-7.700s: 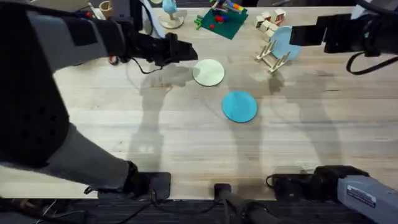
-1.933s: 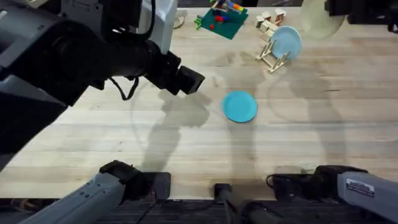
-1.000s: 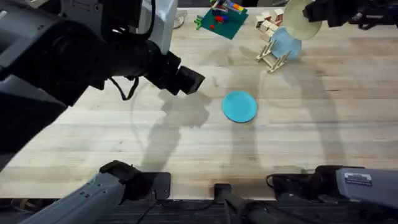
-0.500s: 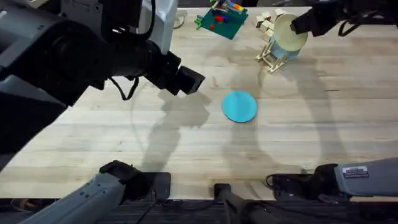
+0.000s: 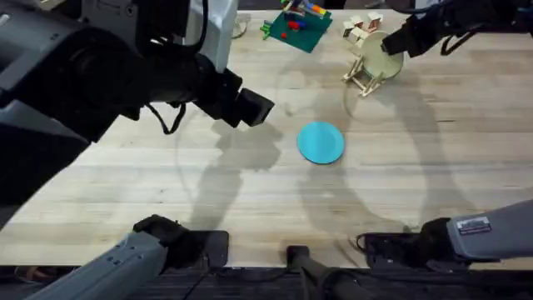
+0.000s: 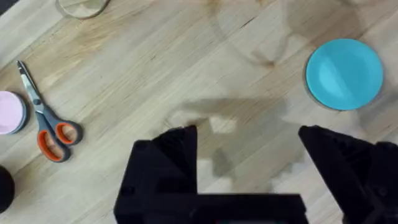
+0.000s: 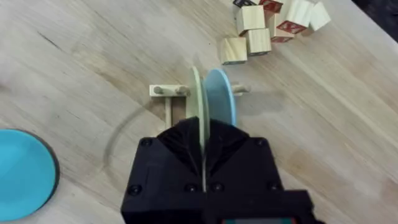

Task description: Pick up the plates from the table one by one and place each into a slot on the dish rack.

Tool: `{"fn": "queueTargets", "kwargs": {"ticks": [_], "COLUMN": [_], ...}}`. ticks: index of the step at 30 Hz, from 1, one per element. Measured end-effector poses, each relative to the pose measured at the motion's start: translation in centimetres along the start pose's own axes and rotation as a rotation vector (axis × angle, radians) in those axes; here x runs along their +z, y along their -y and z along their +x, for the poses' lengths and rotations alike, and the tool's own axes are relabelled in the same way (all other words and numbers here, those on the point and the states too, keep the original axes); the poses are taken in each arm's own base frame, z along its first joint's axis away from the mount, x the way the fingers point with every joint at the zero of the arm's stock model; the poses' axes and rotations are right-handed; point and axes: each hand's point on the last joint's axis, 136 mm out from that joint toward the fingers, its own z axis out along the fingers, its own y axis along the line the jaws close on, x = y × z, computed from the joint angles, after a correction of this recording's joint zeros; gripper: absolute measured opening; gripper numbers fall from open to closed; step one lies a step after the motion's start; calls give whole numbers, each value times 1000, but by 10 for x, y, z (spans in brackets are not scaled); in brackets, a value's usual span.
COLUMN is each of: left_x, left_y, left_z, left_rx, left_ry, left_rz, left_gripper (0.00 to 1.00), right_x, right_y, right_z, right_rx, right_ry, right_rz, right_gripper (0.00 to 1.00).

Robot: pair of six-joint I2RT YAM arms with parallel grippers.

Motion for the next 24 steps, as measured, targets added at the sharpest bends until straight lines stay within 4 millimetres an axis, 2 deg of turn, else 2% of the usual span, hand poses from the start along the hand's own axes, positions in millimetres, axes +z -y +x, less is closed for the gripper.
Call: {"fn": "queueTargets", "kwargs": {"ticks": [10, 20, 24], "left_x": [0, 0, 0], "left_y": [0, 0, 0], "left_z": [0, 0, 0], "left_rx": [0, 0, 0], "left_ry": [0, 0, 0], "left_rz": [0, 0, 0], "left_gripper": [994, 993, 993], "right_x": [1, 0, 0], "right_y": [0, 0, 0], "right_z": [0, 0, 0], "right_rx": [0, -4, -3], "right_ry": [0, 1, 1], "right_rz": [0, 0, 0], "right_gripper": [30, 241, 264]}}
